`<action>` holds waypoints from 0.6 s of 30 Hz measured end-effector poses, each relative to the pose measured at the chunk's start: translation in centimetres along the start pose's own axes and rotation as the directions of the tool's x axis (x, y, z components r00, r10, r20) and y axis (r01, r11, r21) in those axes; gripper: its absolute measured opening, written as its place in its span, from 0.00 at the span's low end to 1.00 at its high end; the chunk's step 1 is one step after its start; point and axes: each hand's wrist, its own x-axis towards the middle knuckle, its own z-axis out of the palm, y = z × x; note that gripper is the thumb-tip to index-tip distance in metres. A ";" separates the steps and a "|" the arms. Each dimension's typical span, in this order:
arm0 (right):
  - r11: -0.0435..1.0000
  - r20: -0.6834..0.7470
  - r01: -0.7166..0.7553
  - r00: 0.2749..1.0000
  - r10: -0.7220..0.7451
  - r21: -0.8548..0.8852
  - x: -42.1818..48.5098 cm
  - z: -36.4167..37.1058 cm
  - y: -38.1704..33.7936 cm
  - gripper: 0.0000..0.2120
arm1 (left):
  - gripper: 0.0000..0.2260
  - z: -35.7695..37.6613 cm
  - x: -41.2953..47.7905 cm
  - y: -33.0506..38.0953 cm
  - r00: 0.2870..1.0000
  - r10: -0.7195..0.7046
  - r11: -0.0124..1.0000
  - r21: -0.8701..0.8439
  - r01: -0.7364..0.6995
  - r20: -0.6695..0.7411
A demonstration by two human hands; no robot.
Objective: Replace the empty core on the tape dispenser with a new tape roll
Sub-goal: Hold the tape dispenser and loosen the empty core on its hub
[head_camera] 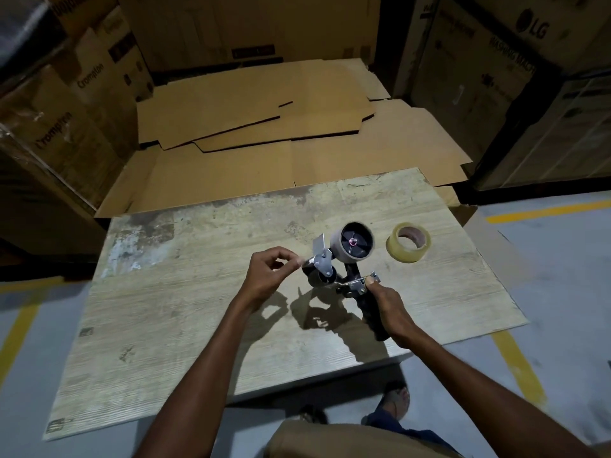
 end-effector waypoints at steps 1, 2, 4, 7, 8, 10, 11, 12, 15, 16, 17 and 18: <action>1.000 0.033 0.000 0.999 -0.001 0.016 -0.1 -0.2 -0.2 0.33 | 0.03 -0.1 0.2 0.4 1.000 -0.001 1.000 -0.031 0.000 -0.015; 1.000 0.071 0.000 0.997 -0.002 0.028 -0.1 -0.5 -0.3 0.36 | 0.04 -0.1 0.5 1.0 1.000 -0.001 0.999 -0.045 0.000 -0.021; 1.000 0.141 0.018 0.990 -0.022 0.026 0.1 -0.9 -0.3 0.38 | 0.09 -0.1 1.3 2.5 1.000 -0.009 1.000 -0.021 0.009 0.022; 0.998 0.191 0.063 0.979 -0.064 0.013 0.2 -1.1 -0.3 0.34 | 0.18 0.0 2.6 4.7 0.976 -0.075 0.997 0.035 0.069 0.205; 0.997 0.198 0.074 0.977 -0.073 0.006 0.3 -1.1 -0.2 0.33 | 0.20 0.2 2.8 5.2 0.958 -0.097 0.995 0.055 0.085 0.270; 0.996 0.192 0.084 0.978 -0.078 -0.021 0.4 -1.2 -0.1 0.32 | 0.26 0.7 3.1 5.6 0.930 -0.128 0.991 0.092 0.102 0.343; 0.995 0.183 0.095 0.979 -0.088 -0.033 0.3 -1.2 -0.1 0.30 | 0.27 0.9 3.0 5.7 0.927 -0.135 0.990 0.093 0.109 0.351; 0.991 0.165 0.125 0.980 -0.115 -0.047 0.3 -1.3 -0.1 0.29 | 0.28 1.0 2.9 5.6 0.931 -0.134 0.990 0.082 0.112 0.340; 0.951 0.114 0.251 0.966 -0.233 -0.179 0.4 -1.2 -0.2 0.27 | 0.26 1.1 2.7 4.6 0.949 -0.105 0.995 0.029 0.101 0.296; 0.937 0.098 0.267 0.963 -0.251 -0.223 0.5 -1.2 -0.2 0.26 | 0.27 1.1 2.6 4.2 0.954 -0.102 0.995 0.017 0.101 0.284; 0.923 0.088 0.282 0.960 -0.268 -0.264 0.6 -1.2 -0.2 0.26 | 0.27 1.2 2.6 3.9 0.957 -0.103 0.994 0.007 0.105 0.271; 0.904 0.083 0.297 0.955 -0.285 -0.307 0.8 -1.3 -0.2 0.26 | 0.28 1.3 2.7 3.6 0.960 -0.108 0.994 0.002 0.111 0.260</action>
